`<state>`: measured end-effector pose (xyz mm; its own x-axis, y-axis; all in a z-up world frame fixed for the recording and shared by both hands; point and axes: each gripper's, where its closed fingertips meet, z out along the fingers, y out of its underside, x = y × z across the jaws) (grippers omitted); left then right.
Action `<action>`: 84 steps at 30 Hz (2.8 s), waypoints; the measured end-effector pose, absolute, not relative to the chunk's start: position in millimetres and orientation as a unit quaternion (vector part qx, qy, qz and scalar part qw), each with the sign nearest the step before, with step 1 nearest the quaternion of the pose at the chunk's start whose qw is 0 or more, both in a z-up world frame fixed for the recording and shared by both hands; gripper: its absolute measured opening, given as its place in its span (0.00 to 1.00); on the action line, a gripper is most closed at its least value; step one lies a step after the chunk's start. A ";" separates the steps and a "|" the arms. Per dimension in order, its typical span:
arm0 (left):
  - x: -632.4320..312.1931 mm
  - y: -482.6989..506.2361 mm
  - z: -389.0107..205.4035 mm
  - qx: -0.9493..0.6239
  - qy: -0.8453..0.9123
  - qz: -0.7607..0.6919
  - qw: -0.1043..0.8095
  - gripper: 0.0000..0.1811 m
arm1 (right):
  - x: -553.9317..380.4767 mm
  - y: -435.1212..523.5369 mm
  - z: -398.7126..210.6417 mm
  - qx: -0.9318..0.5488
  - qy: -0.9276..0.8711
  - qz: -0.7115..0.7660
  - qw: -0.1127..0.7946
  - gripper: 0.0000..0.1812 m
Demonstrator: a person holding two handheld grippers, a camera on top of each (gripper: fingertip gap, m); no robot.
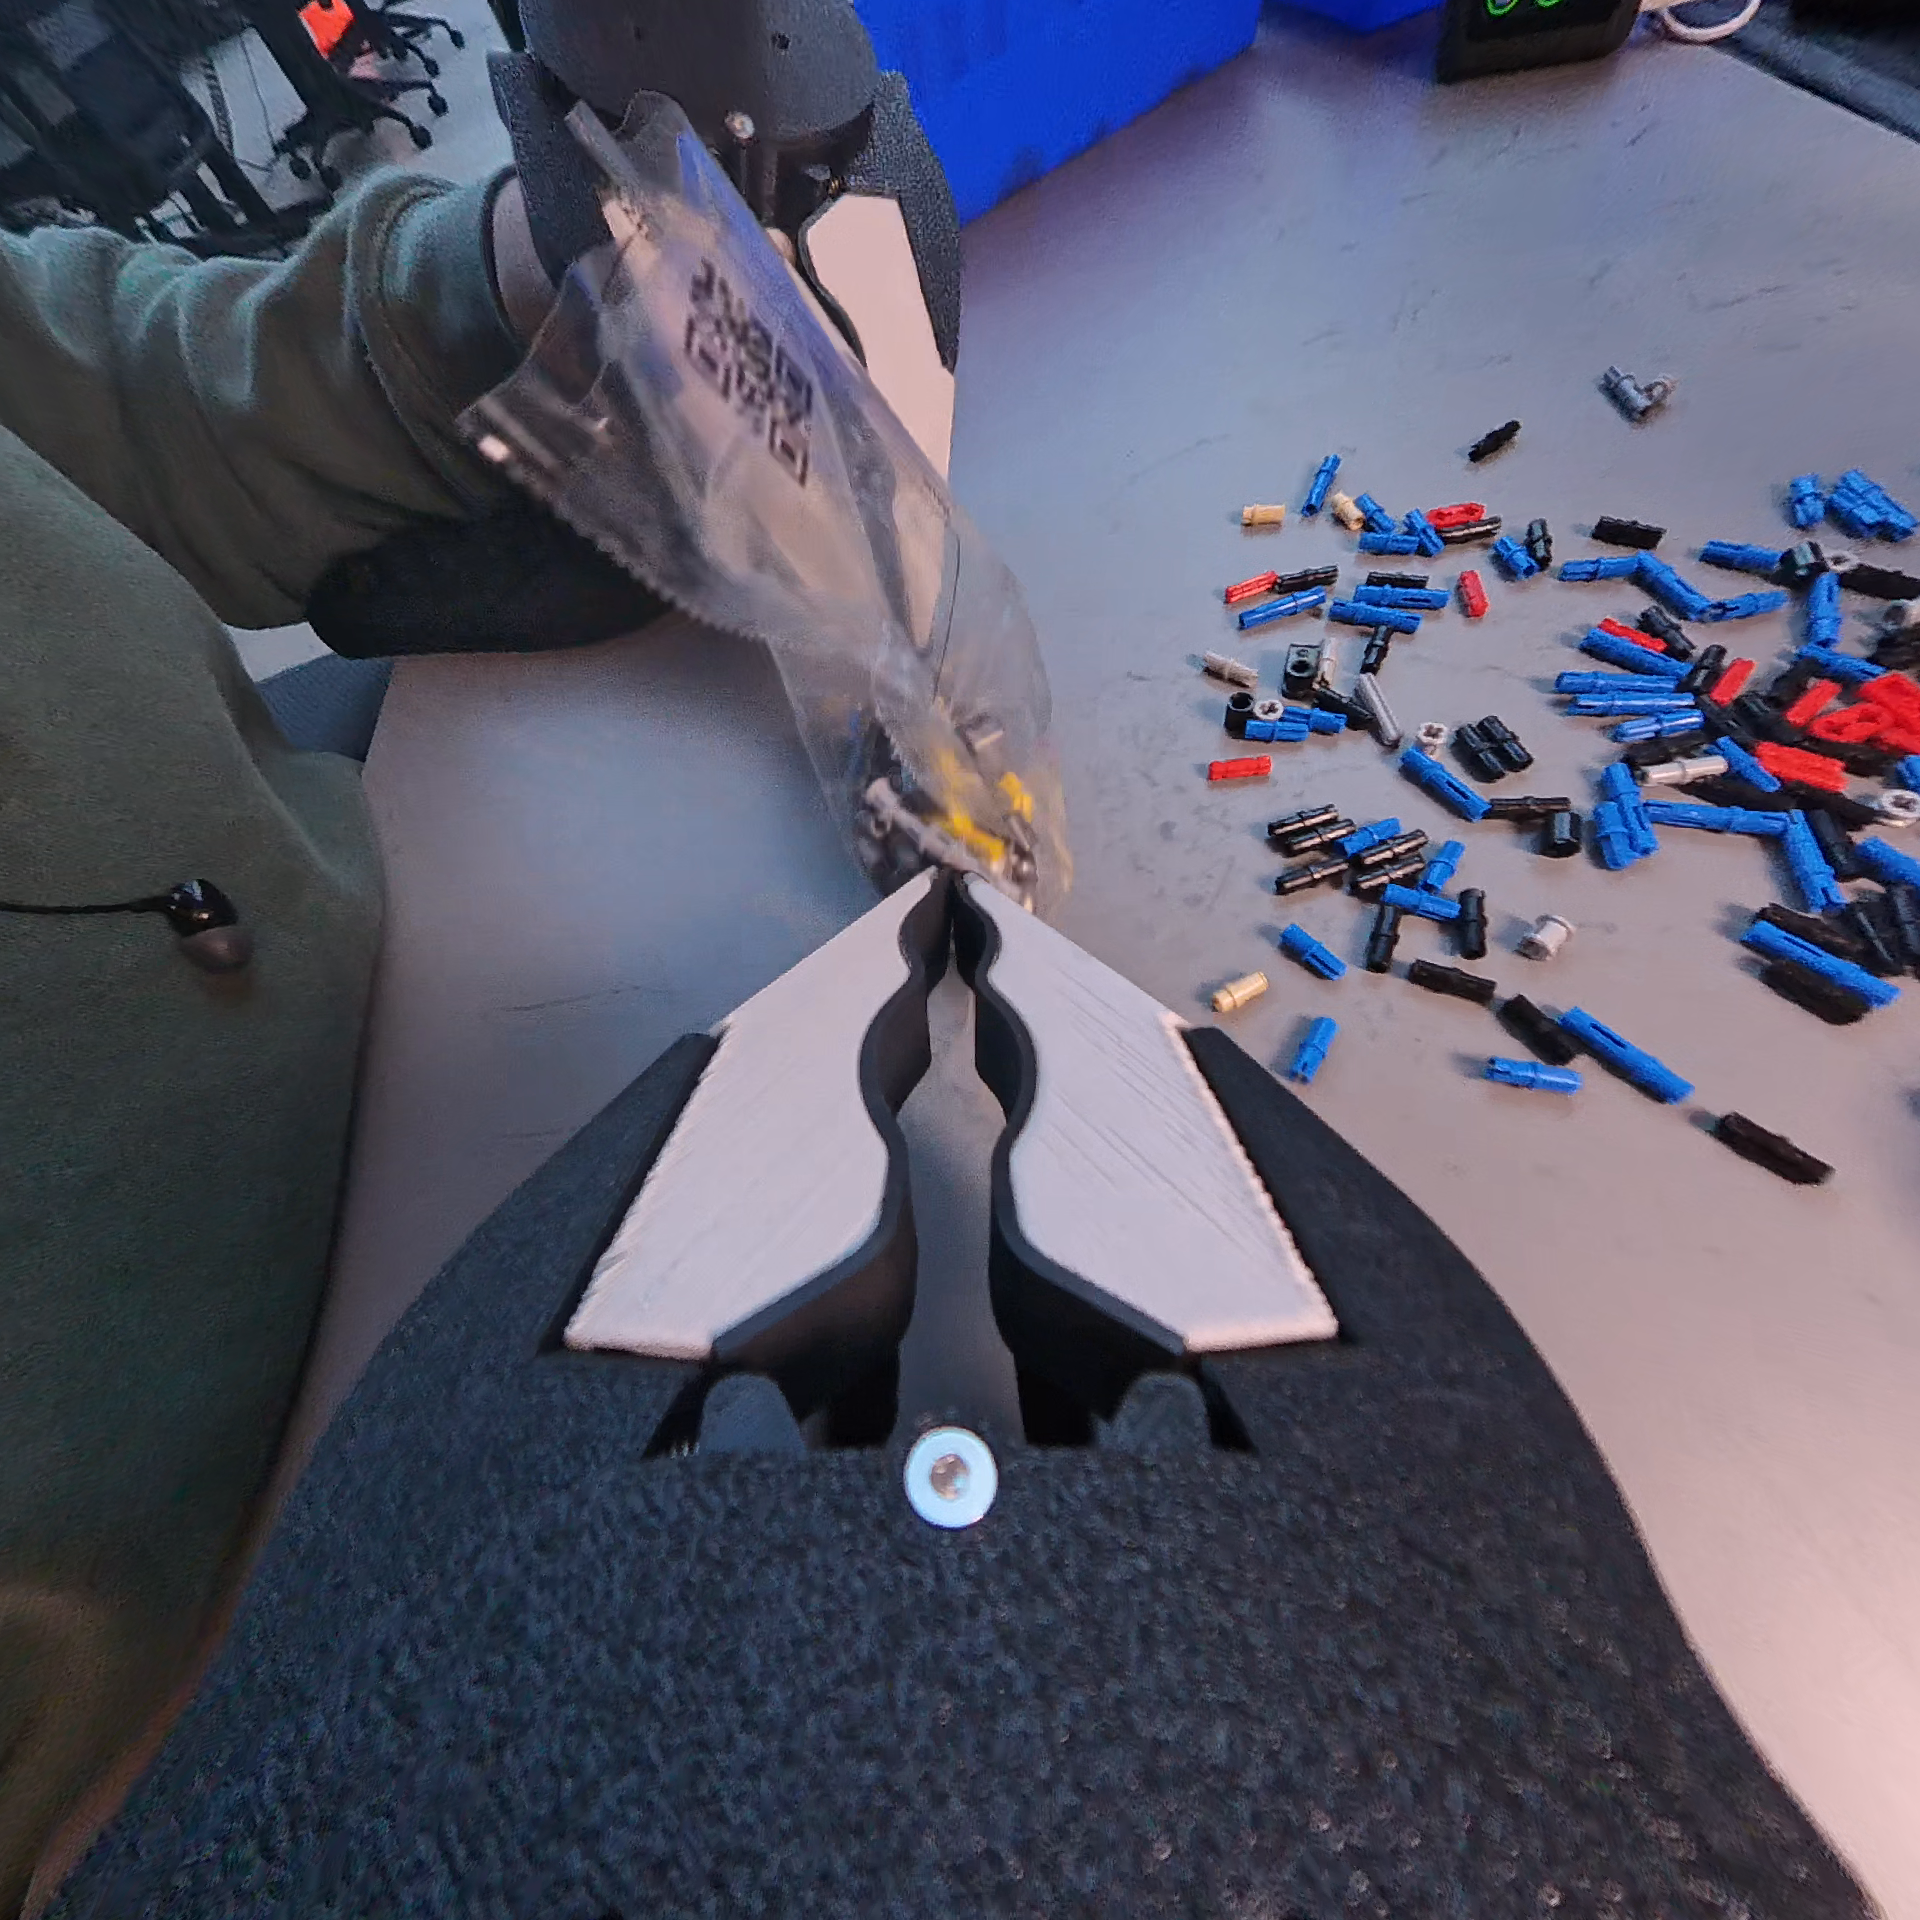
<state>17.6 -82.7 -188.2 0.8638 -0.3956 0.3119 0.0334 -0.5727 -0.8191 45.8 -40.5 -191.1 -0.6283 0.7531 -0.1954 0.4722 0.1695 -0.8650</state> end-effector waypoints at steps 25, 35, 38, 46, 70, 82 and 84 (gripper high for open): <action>25.4 -88.5 -179.8 -0.832 0.108 -0.290 0.460 0.07 | 57.6 -46.7 -178.6 -0.355 -0.764 0.517 0.152 0.08; 28.8 -89.7 -173.8 -0.827 0.125 -0.280 0.472 0.02 | 62.7 -50.2 -177.0 -0.342 -0.768 0.522 0.144 0.00; 21.2 -91.3 -168.2 -0.821 0.109 -0.286 0.481 0.02 | 64.8 -47.3 -172.2 -0.356 -0.753 0.539 0.122 0.00; 23.9 -92.2 -177.6 -0.833 0.122 -0.268 0.468 0.03 | 67.1 -47.9 -190.2 -0.355 -0.782 0.497 0.125 0.01; 12.5 -92.2 -178.0 -0.832 0.111 -0.245 0.485 0.06 | 61.4 22.7 -161.8 -0.403 -0.762 0.441 0.249 0.21; 18.4 -95.3 -166.8 -0.820 0.131 -0.246 0.499 0.15 | 102.0 214.3 -222.8 -0.607 -0.707 0.268 0.244 0.23; 19.3 -96.4 -166.0 -0.819 0.134 -0.247 0.500 0.15 | 91.3 186.1 -188.0 -0.563 -0.712 0.328 0.262 0.23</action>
<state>19.3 -96.4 -166.0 0.8419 -0.4666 0.2712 0.0280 -0.4640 -0.8854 91.3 186.1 -188.0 -0.2295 0.9733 0.0045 0.6298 0.1521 -0.7617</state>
